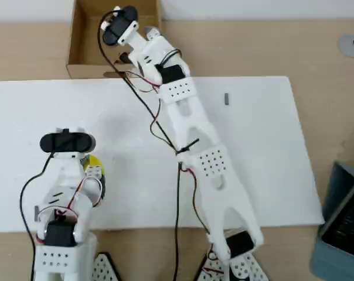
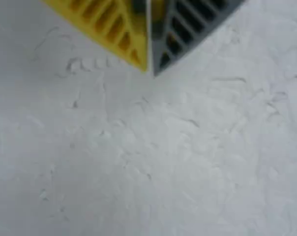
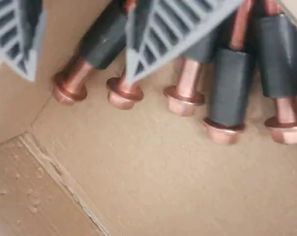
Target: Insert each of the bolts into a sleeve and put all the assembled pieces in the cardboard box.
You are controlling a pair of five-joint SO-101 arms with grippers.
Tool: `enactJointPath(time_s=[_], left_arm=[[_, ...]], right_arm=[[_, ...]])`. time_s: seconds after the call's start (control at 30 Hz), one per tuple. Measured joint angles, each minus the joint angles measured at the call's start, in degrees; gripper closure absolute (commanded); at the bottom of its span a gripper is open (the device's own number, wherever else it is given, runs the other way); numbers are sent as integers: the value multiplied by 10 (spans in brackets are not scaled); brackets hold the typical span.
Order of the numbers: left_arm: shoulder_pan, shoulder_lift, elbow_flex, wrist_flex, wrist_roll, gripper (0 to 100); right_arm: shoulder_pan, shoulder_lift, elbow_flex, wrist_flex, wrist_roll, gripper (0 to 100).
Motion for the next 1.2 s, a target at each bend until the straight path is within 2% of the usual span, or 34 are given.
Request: enactJointPath(time_s=[0.4,0.53,0.77,0.93,1.2], left_arm=[[0,0,0,0,0,997],[0,0,0,0,0,997],[0,0,0,0,0,997],[0,0,0,0,0,997],[0,0,0,0,0,997]], right_arm=[[0,1,-38,18,0,870],[0,0,-81,62,0,994],[0,0,-187,153,0,989],[0,-7,-197,199,-4,989],[0,-127,-198,328,-49,989]])
